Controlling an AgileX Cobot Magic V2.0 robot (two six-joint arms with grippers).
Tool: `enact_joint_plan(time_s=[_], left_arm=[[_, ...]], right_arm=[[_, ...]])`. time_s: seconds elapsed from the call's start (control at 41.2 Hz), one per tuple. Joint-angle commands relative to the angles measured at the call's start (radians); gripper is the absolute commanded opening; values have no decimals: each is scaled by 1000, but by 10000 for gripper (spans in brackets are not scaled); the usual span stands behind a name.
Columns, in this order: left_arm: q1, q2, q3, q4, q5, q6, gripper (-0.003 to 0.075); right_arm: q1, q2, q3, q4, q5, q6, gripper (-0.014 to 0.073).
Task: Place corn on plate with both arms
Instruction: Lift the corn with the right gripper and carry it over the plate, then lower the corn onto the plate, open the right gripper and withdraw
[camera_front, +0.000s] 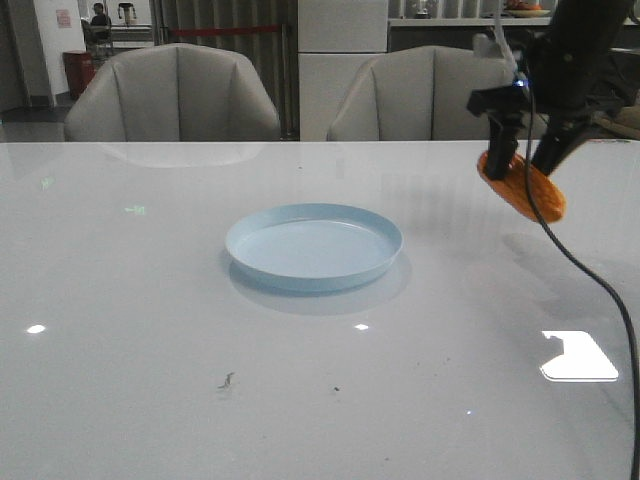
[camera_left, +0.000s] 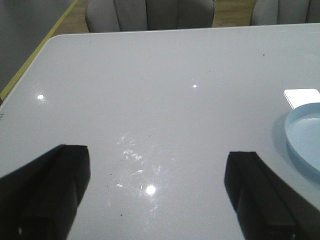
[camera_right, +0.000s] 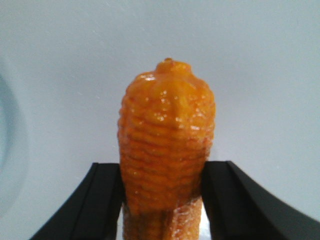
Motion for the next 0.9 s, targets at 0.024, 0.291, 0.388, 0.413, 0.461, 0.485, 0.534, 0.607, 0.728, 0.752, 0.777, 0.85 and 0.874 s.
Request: enact_joint_plan(time_s=[0.024,0.291,0.388,0.413,0.461,0.485,0.534,0.607,0.728,0.752,0.777,0.85,0.874], left_arm=[[-1,0,-30,-10,-88,-5,601],[-1,0,-30,-10,-88,-5,601],[-1,0,-30,-10,-88,-5,601],[-1,0,-30,-10,-88,-5,601],[-1,0,-30,-10,-88,-5,601],[-1,0,-30,-10,-88,-5,601],[-1,0,-30,-10,-88,-5,601],[-1,0,-30,-10,-88,-5,601],[-1,0,-30,-10,-88,-5,601],[-1,0,-30,-10,-88,-5,601],[-1,0,-30,-10,-88,-5,601],[-1,0,-30,-10,-88,-5,601],[-1,0,-30,-10,-88,-5,601]], right_arm=[[60,-75,-130,14,24,-14,251],[225,-66,-183,75,33,-14,251],[278,-52,-183,101,12,-14,251],[290,-49,-183,101,4,-14,251],[320,-41,-183,101,-11,-14,251],[327,-35,-183,101,-16,-14,251],[352,-23,-183,101,-30,-14,251],[374,-2,-183,101,-45,-14,251],[384,42,-183,101,-44,-14,251],[384,49,-183,101,-43,-14,251],[384,58,-183,99,-41,-14,251],[383,76,-183,92,-42,-14,253],[383,81,-183,88,-44,-14,253]])
